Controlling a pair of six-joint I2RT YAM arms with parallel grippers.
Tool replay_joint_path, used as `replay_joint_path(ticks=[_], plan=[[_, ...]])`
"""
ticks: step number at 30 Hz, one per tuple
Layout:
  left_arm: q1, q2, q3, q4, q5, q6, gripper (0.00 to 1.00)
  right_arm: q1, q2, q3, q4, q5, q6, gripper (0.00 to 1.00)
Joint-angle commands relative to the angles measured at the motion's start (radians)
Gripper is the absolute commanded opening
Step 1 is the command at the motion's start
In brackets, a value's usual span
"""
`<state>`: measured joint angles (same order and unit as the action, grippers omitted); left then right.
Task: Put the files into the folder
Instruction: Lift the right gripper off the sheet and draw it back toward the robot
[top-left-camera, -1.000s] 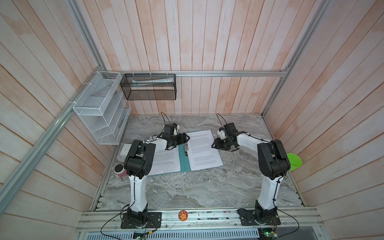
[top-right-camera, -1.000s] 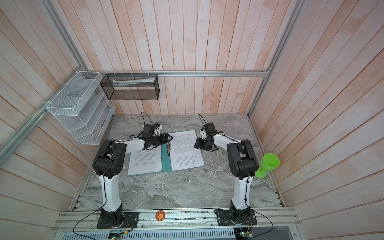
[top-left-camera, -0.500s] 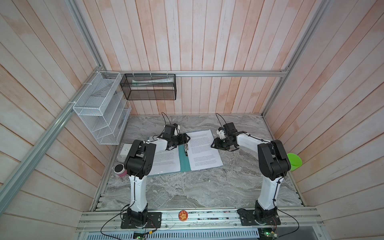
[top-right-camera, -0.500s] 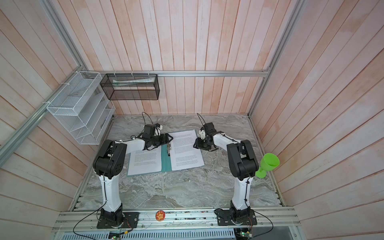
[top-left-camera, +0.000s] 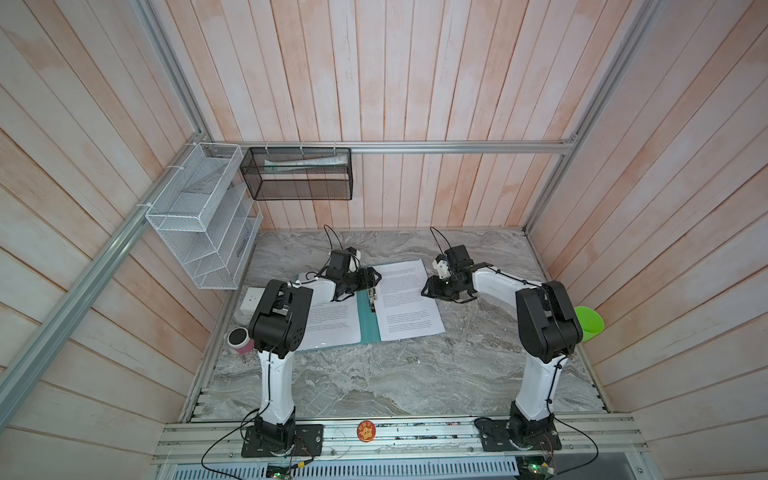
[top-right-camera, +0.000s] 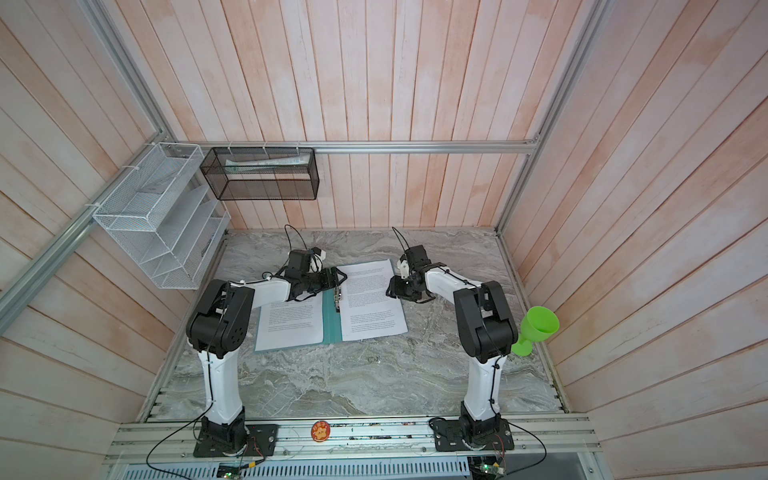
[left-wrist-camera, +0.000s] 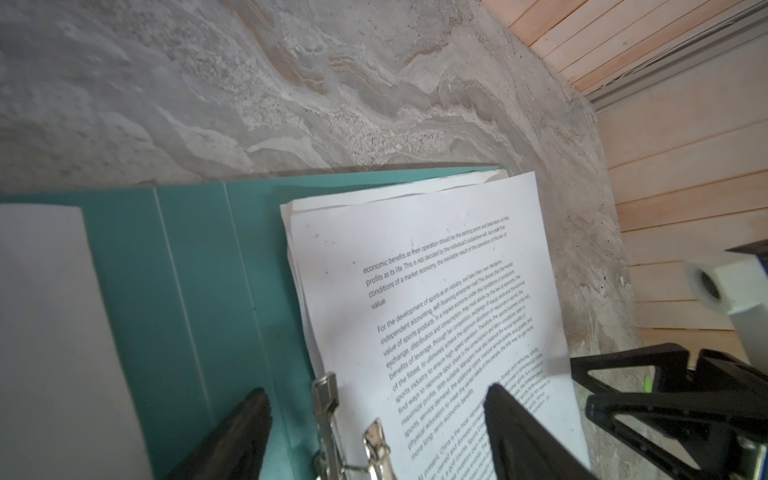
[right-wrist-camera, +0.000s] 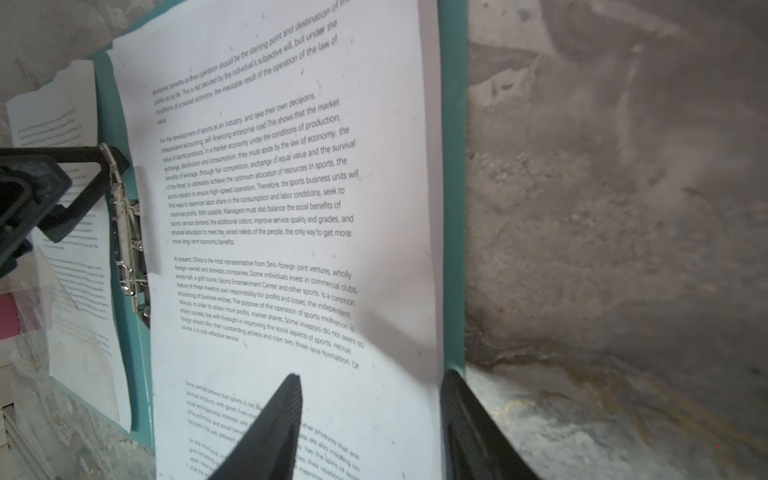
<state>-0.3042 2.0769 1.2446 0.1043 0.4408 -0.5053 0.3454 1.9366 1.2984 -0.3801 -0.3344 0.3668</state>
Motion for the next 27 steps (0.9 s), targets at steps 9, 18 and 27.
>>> replay_joint_path(ticks=[9, 18, 27], plan=[[-0.004, -0.038, -0.038, 0.025, -0.005, -0.012, 0.83, 0.104, -0.356, -0.309, 0.110, 0.058, 0.048, 0.15], [-0.003, -0.053, -0.057, 0.020, -0.010, -0.004, 0.83, 0.305, -0.476, -0.463, 0.125, 0.034, 0.140, 0.00], [-0.003, -0.049, -0.061, 0.026, -0.006, -0.005, 0.83, 0.419, -0.356, -0.512, 0.175, -0.042, 0.182, 0.00]])
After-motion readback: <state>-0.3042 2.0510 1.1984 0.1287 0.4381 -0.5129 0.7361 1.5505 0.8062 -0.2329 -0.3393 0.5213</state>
